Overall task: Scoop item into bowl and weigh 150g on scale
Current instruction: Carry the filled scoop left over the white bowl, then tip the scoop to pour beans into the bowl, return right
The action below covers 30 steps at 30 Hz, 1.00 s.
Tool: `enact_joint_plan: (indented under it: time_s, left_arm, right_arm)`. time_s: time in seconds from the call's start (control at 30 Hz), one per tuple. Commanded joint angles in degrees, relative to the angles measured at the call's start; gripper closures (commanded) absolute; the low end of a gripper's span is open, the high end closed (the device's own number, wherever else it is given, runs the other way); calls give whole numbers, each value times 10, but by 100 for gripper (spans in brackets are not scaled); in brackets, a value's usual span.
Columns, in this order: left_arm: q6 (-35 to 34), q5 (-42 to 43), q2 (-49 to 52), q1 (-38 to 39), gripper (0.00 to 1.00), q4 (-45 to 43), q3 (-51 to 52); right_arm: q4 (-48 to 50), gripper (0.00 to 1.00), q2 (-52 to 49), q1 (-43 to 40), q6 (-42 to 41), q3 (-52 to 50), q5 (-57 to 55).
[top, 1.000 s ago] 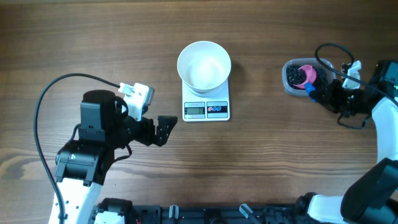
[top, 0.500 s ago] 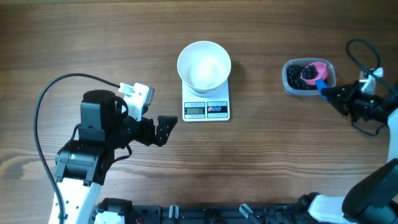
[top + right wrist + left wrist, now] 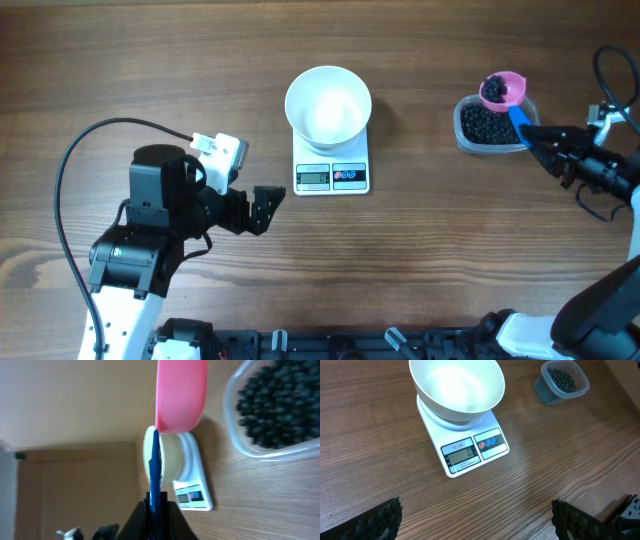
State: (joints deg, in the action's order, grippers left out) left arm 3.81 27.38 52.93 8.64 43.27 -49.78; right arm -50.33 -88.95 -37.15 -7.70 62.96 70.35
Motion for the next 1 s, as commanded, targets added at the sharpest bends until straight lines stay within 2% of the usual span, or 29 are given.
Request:
enact_joint_plan:
  time_s: [0.0, 0.13, 0.3, 0.47, 0.7, 0.97]
  left_arm:
    - [3, 11, 1, 2, 0, -2, 0]
    - [3, 11, 1, 2, 0, -2, 0]
    - [3, 11, 1, 2, 0, -2, 0]
    - [3, 11, 1, 2, 0, -2, 0]
    - [3, 11, 1, 2, 0, -2, 0]
    - [3, 11, 1, 2, 0, -2, 0]
  right_arm:
    - [4, 96, -7, 42, 1, -8, 73]
    - [43, 96, -7, 125, -23, -8, 73]
    - [195, 96, -7, 249, -143, -8, 70]
    - [325, 96, -7, 361, -217, -8, -33]
    - [323, 96, -7, 475, -156, -6, -263]
    - [277, 96, -7, 551, -24, 35, -448]
